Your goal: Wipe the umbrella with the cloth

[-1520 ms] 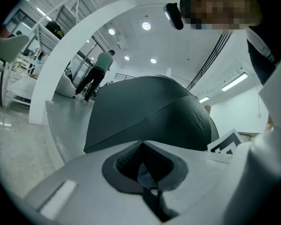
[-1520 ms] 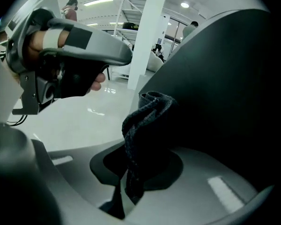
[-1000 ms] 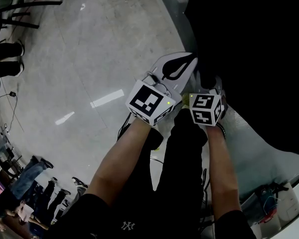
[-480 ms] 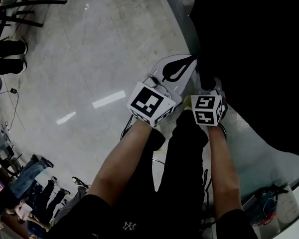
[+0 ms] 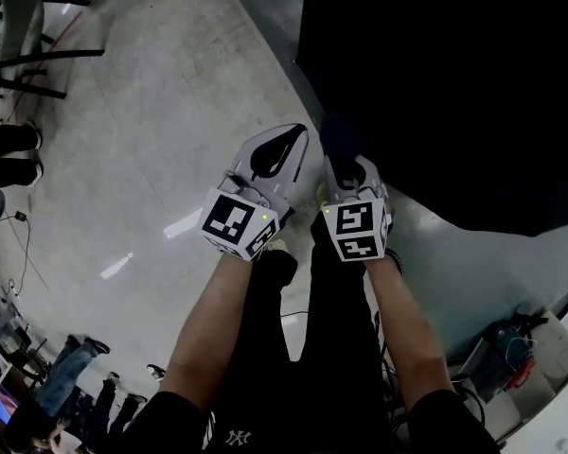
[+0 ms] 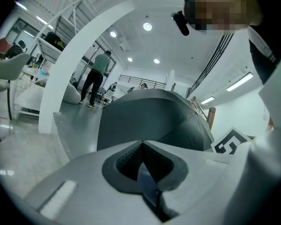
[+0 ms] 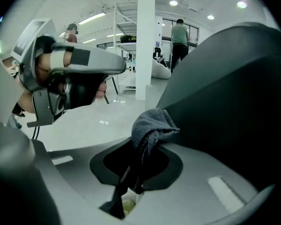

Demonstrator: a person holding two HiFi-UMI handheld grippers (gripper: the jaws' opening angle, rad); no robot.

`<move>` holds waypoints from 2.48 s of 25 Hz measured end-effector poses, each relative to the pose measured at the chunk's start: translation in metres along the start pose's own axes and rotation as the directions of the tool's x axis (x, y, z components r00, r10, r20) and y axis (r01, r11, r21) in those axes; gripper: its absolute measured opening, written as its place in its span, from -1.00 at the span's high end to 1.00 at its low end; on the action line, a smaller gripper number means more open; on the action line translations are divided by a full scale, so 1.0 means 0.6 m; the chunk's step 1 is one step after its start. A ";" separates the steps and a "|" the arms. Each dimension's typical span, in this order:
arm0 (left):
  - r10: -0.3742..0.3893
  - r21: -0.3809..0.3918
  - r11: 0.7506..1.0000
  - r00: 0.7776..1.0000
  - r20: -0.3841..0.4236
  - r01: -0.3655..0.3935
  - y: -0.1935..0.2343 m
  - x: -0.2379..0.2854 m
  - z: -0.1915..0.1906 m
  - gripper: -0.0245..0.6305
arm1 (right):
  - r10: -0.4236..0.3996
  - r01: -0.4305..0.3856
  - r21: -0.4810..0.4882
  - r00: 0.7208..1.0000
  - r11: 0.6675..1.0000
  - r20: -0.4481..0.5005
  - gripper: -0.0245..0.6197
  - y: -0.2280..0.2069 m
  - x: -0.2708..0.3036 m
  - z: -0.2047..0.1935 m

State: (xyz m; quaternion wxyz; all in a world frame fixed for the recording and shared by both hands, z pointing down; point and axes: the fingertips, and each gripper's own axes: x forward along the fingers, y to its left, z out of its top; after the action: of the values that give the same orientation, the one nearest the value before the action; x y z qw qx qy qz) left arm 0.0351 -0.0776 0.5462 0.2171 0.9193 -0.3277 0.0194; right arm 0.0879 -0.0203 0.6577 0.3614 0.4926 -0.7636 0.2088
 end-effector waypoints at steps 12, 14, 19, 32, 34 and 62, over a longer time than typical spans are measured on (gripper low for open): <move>-0.117 0.030 0.993 0.993 0.017 0.116 -0.190 0.010 0.196 0.93 | -0.151 0.140 0.091 0.980 0.986 0.129 0.67 -0.117 -0.303 0.181; -0.139 0.037 0.990 0.990 0.020 0.138 -0.221 0.025 0.217 0.93 | -0.189 0.176 0.107 0.973 0.979 0.133 0.67 -0.152 -0.341 0.186; -0.192 0.041 0.981 0.981 0.017 0.191 -0.286 0.073 0.246 0.93 | -0.309 0.291 0.146 0.944 0.945 0.118 0.67 -0.263 -0.424 0.170; -0.127 0.002 0.992 0.992 -0.023 0.128 -0.306 0.160 0.185 0.93 | -0.435 0.424 0.132 0.898 0.896 0.068 0.67 -0.441 -0.446 0.101; -0.106 -0.005 0.994 0.994 -0.030 0.106 -0.291 0.161 0.174 0.93 | -0.409 0.402 0.105 0.910 0.910 0.064 0.68 -0.432 -0.422 0.100; 0.044 -0.057 0.997 0.999 0.009 -0.043 -0.103 0.107 0.048 0.93 | -0.169 0.174 -0.044 0.980 0.984 0.105 0.68 -0.216 -0.198 0.139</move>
State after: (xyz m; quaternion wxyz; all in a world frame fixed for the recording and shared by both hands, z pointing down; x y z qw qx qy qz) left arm 0.1202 -0.0849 0.5075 0.2409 0.9056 -0.3490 0.0102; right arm 0.2064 -0.0605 0.5088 0.3521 0.5567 -0.7408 0.1316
